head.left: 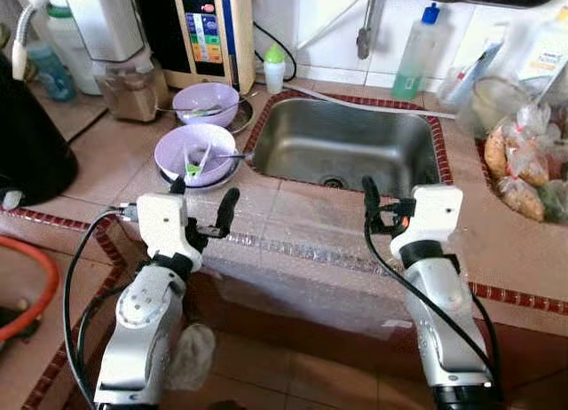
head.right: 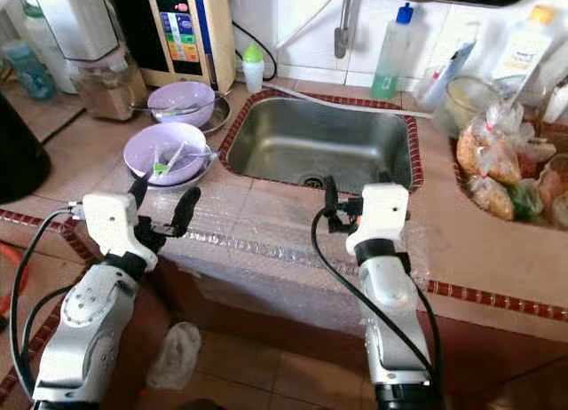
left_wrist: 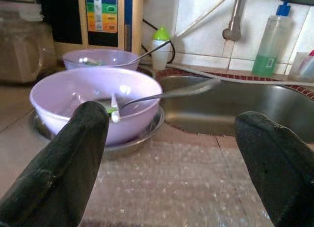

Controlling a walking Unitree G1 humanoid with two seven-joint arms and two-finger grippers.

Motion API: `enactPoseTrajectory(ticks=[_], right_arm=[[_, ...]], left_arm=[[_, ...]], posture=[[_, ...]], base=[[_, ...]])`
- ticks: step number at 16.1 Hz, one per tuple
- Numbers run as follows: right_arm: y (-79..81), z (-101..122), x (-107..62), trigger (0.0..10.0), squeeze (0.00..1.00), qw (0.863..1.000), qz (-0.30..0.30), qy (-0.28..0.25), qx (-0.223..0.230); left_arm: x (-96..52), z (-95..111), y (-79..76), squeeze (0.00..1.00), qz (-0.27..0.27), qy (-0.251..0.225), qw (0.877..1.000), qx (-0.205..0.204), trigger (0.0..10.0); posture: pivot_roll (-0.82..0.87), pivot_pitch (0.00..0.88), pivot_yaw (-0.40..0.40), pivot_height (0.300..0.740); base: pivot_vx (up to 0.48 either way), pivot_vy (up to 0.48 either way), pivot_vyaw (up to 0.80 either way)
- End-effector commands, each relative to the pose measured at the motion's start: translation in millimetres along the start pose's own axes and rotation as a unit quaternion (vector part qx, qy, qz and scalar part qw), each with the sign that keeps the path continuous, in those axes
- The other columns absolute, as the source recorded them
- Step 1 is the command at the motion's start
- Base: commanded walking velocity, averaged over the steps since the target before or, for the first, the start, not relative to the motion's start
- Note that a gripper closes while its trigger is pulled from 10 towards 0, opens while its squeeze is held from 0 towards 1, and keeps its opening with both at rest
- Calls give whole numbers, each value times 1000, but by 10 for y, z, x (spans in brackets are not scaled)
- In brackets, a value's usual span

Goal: Kitchen organization

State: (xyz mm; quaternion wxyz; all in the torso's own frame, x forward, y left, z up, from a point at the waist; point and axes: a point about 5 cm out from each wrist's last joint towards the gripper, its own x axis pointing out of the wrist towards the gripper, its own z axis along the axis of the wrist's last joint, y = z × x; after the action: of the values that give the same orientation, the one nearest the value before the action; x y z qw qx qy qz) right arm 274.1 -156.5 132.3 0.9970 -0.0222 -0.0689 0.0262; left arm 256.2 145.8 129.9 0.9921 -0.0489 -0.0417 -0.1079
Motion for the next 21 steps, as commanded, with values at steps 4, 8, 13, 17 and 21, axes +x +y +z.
enactPoseTrajectory(ticks=[4,8,13,17,21], right_arm=[[86,93,78,10000,0,1000,10,-16,5],[64,93,79,10000,0,1000,0,-16,10],[73,113,109,10000,0,1000,-1,-20,15],[106,80,79,10000,0,1000,5,-15,18],[97,80,62,10000,0,1000,13,-11,19]], left_arm=[[46,176,-33,0,-30,-31,998,37,10000],[119,325,-6,0,-22,-54,997,42,10000],[95,271,-72,0,-49,-50,995,71,10000],[31,147,46,0,4,-36,995,90,10000],[22,57,65,0,9,-24,995,92,10000]], posture=[[-18,0,12,740],[-23,0,24,740],[-21,0,27,740],[-17,0,24,740],[-27,0,16,740]], base=[[0,0,0],[0,0,0],[0,0,0],[0,0,0],[0,0,0]])
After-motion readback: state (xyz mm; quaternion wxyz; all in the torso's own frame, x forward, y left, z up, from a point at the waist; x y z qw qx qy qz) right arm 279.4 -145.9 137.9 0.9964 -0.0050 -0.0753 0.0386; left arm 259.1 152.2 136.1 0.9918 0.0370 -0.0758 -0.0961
